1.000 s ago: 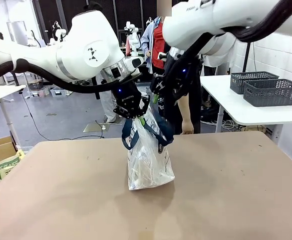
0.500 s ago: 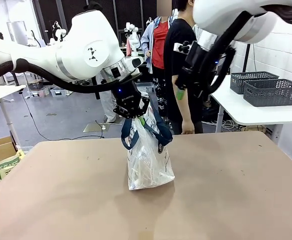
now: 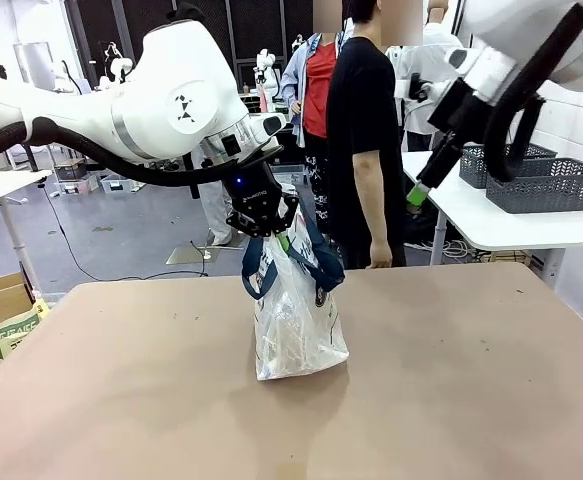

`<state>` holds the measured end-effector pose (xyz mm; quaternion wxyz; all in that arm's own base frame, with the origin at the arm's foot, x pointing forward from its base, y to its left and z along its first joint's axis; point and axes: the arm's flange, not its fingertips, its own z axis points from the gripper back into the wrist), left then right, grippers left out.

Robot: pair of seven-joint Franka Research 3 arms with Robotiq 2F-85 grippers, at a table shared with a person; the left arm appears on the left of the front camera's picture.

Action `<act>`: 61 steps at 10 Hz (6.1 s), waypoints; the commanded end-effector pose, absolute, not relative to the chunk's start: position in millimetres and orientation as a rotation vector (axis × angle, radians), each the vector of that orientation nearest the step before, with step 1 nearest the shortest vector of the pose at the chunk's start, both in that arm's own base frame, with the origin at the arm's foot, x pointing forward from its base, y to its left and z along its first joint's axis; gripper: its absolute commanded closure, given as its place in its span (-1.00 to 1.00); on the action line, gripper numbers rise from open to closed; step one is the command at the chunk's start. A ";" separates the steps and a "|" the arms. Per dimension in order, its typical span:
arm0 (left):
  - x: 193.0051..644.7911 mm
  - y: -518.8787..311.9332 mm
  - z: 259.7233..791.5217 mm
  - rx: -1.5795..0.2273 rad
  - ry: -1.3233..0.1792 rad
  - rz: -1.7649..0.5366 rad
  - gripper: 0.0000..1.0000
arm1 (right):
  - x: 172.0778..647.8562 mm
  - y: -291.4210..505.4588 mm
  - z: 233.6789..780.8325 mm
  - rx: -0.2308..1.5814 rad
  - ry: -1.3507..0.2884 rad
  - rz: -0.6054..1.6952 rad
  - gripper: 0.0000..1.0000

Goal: Transfer purchased items from the store into the shopping bag.
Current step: Move the Reusable shopping bag to the right side of the table.

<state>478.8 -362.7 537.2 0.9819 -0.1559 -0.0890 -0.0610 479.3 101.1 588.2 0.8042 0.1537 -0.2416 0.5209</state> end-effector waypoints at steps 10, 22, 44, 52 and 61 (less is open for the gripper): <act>476.9 -360.1 539.5 -0.314 -0.177 -0.122 1.00 | 496.7 91.4 590.7 0.471 -0.542 1.142 -1.00; 488.1 -376.2 554.2 -0.115 -0.045 -0.050 1.00 | 539.6 82.2 572.5 0.516 -0.617 1.220 -1.00; 400.3 -200.0 639.5 0.187 -0.233 0.109 1.00 | 539.6 82.2 572.5 0.516 -0.617 1.220 -1.00; 402.0 -191.2 630.2 0.183 -0.226 0.132 1.00 | 539.6 82.2 572.5 0.516 -0.617 1.220 -1.00; 401.7 -49.8 632.4 0.213 -0.427 0.521 1.00 | 539.6 82.2 572.5 0.516 -0.617 1.220 -1.00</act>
